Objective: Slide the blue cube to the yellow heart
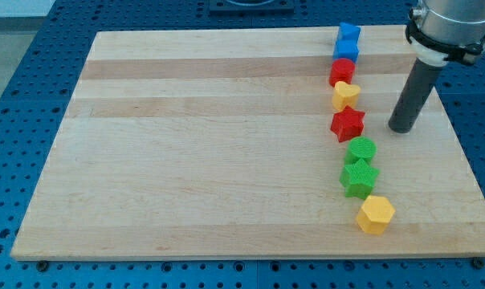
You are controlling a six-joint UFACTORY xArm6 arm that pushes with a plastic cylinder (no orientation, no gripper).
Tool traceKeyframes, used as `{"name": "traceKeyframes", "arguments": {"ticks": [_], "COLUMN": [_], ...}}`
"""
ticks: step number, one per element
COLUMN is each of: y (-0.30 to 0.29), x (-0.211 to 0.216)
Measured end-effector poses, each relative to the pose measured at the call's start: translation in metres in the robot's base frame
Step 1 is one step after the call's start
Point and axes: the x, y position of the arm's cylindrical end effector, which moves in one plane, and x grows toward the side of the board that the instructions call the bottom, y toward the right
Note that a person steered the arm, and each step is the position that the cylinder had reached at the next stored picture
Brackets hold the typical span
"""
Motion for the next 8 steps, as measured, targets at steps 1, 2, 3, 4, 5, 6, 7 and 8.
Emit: {"name": "traceKeyframes", "arguments": {"ticks": [1,2,3,4,5,6,7,8], "y": [0.0,-0.004,-0.035,-0.089,-0.128,-0.16,-0.155,-0.099], "x": [-0.02,-0.046,-0.047,-0.05,-0.053,-0.068,-0.064,-0.061]}}
